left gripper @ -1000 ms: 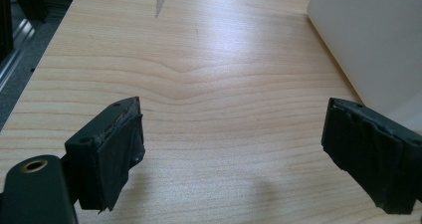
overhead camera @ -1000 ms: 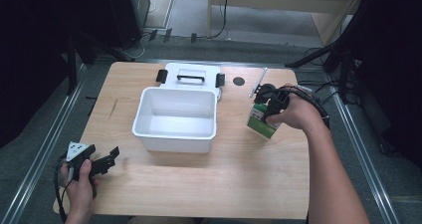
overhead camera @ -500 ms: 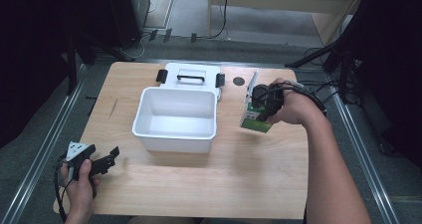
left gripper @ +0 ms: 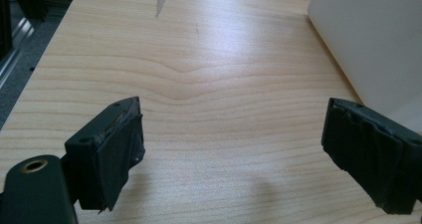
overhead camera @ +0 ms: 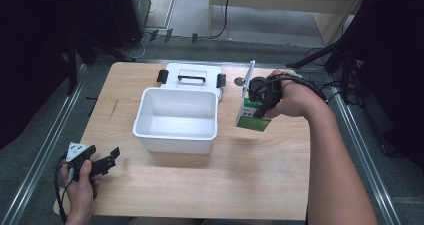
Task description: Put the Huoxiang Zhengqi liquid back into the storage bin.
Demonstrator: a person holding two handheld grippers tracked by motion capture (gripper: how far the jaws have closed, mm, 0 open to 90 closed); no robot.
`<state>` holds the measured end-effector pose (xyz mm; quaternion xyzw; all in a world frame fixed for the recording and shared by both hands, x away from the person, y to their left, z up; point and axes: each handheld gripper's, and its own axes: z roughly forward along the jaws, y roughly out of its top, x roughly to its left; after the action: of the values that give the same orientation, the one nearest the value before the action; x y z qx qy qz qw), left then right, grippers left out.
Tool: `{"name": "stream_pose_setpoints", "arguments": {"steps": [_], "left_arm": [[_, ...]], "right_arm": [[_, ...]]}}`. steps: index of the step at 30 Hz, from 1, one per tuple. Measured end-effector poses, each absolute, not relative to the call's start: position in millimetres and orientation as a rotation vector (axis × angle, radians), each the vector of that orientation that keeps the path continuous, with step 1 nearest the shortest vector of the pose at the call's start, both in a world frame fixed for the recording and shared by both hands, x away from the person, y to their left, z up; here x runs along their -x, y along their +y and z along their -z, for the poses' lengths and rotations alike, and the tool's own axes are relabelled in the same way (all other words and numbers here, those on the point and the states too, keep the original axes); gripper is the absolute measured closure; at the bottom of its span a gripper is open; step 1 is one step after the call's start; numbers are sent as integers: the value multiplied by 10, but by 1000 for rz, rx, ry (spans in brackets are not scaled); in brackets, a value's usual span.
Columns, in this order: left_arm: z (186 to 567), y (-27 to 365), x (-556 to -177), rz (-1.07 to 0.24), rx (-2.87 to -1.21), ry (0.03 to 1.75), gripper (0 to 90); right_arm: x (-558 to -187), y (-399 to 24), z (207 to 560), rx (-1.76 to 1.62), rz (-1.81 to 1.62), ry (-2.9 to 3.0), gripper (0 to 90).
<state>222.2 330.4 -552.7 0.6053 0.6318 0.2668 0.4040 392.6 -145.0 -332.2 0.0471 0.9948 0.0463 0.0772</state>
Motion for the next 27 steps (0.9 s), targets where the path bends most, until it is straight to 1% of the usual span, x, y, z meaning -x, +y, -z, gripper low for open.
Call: {"name": "stream_pose_setpoints", "arguments": {"steps": [4,12,27], "left_arm": [[5528,3303,-2225,-675,-1528,1595,103],[5527,3302,-2221,-675,-1528,1595,103],[5527,3305,-2222,-672,-1529,1595,104]], "right_arm": [[-3923,-1454,3184,-156,-127,2979,642],[-3940,-1443,3066,-208,-123,2968,643],[-3903,-1190,2779,-150,-134,2966,643]]}}
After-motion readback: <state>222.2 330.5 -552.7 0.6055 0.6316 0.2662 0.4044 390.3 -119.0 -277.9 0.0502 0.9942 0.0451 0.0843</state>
